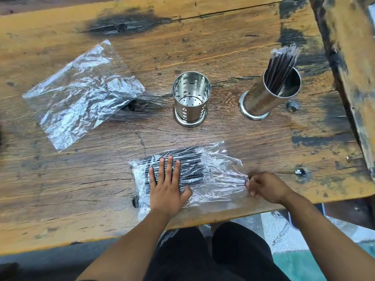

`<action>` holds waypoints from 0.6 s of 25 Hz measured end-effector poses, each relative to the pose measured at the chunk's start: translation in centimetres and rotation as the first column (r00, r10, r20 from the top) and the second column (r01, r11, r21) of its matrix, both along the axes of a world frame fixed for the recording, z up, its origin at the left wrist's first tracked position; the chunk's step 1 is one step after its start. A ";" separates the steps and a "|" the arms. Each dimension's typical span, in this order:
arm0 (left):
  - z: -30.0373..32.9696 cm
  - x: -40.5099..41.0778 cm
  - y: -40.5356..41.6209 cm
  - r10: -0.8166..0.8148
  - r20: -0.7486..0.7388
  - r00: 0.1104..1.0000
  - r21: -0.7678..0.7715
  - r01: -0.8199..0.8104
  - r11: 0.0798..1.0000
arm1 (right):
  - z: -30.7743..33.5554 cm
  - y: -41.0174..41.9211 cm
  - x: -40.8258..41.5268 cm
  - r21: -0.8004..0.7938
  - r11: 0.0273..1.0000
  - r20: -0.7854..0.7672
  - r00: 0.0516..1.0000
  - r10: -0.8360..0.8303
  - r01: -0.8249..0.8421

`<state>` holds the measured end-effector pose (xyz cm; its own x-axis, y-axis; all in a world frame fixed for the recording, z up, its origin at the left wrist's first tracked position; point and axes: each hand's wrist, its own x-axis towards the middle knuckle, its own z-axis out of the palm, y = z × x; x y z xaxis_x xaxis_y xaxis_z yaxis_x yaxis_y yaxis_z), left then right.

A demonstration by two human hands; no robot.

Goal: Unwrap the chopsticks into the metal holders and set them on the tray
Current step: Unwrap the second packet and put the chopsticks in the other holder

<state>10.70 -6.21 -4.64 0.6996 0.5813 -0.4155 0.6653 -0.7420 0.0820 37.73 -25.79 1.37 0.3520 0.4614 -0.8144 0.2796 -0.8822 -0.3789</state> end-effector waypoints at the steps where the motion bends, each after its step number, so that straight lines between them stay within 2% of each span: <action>1: 0.0 0.0 0.0 0.001 0.002 1.000 0.002 -0.001 1.000 | 0.0 0.1 0.1 -0.004 1.000 0.027 0.999 0.029 -0.029; 5: 0.0 0.0 -0.1 0.000 0.008 1.000 0.011 -0.001 1.000 | 0.2 0.4 -1.0 -0.035 0.999 0.093 0.995 0.026 -0.023; 8: 0.2 0.1 0.0 0.002 0.002 1.000 -0.001 -0.002 1.000 | -0.2 0.1 -1.1 -0.050 0.999 0.081 0.997 0.007 -0.003; 9: 0.3 0.2 0.0 0.006 0.001 1.000 -0.006 -0.006 1.000 | -0.1 0.1 -1.1 -0.047 0.999 0.139 0.990 -0.012 0.019; 10: 0.5 0.3 0.0 0.013 0.004 1.000 -0.011 -0.013 1.000 | 0.0 0.2 -1.3 -0.007 0.998 0.242 0.968 -0.063 0.066; 12: 0.9 0.4 -0.1 0.028 0.028 0.999 -0.029 -0.027 0.999 | 0.3 0.6 -1.7 0.175 0.977 0.430 0.883 -0.189 0.124; 13: 1.2 0.3 -0.1 0.037 0.050 0.998 -0.030 -0.036 0.999 | 0.4 1.2 -2.1 0.250 0.965 0.463 0.866 -0.189 0.077; 15: 1.8 0.1 0.0 0.059 0.093 0.994 -0.035 -0.056 0.998 | 0.0 2.4 -3.2 0.268 0.962 0.382 0.922 -0.052 -0.057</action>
